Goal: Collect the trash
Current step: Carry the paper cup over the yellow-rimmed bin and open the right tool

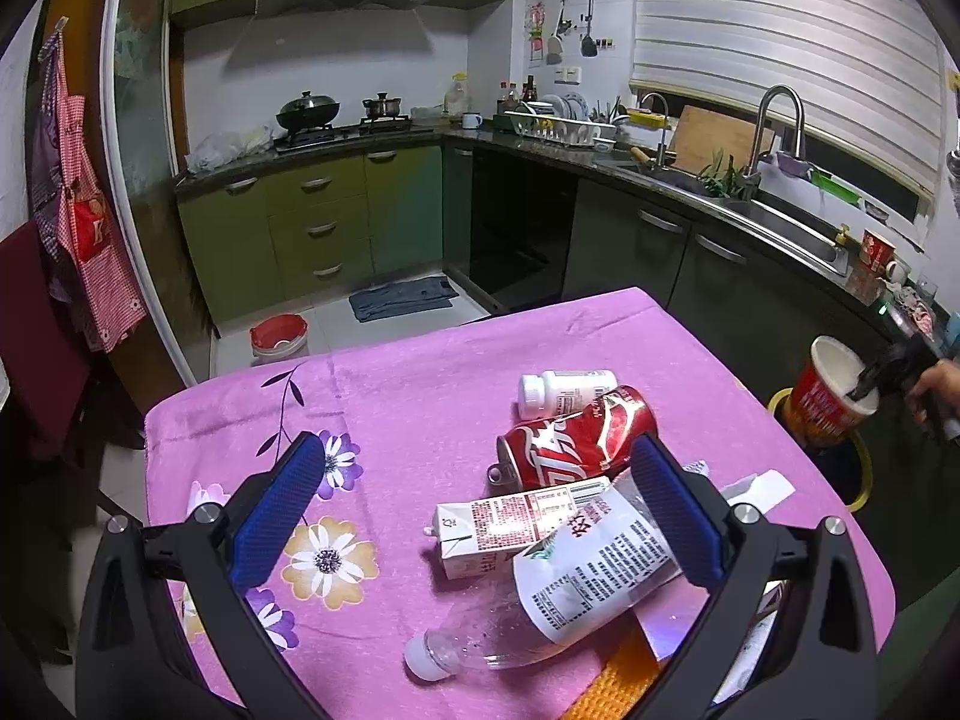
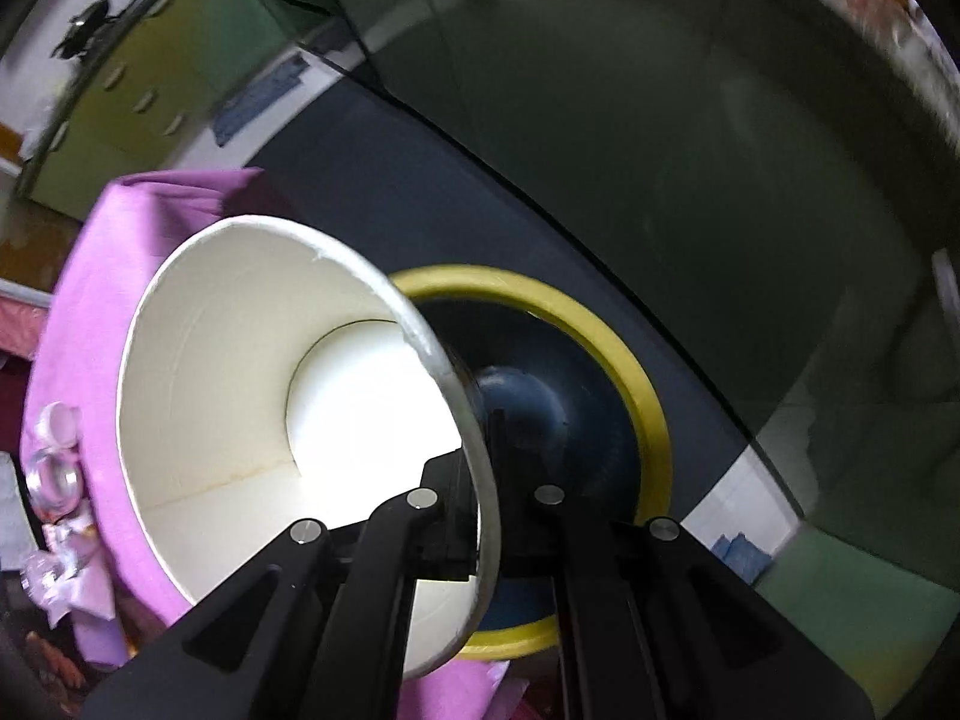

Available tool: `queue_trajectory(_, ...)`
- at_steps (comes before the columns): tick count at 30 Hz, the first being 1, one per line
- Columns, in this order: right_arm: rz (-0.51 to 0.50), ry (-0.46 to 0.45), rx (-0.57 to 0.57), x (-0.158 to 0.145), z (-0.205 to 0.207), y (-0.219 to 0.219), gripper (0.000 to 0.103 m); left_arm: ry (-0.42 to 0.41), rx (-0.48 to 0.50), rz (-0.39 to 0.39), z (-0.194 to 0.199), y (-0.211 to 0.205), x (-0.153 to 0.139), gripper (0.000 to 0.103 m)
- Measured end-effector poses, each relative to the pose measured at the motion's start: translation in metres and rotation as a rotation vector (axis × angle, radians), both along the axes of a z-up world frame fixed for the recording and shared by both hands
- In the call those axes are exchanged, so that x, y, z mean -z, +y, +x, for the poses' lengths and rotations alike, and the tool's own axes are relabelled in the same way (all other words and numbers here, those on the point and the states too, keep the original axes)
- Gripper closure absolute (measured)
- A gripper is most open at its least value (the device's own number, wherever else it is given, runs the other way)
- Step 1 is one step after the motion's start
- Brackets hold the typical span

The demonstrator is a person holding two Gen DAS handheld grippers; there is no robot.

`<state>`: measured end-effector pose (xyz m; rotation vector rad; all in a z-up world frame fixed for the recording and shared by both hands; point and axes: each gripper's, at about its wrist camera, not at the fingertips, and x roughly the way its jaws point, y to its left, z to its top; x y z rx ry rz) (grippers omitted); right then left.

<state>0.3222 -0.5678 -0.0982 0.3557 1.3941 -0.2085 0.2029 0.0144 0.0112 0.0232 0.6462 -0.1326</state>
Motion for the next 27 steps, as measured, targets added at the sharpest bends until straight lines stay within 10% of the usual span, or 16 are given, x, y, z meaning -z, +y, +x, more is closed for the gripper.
queue_trajectory(12, 0.042, 0.076, 0.041, 0.079, -0.002, -0.017, 0.087, 0.036, 0.164, 0.036, -0.028, -0.035, -0.005, 0.006)
queue_trajectory(27, 0.068, -0.116, -0.105, 0.012, -0.028, 0.028, 0.083, 0.175, 0.705, 0.098, -0.096, -0.132, 0.015, 0.006)
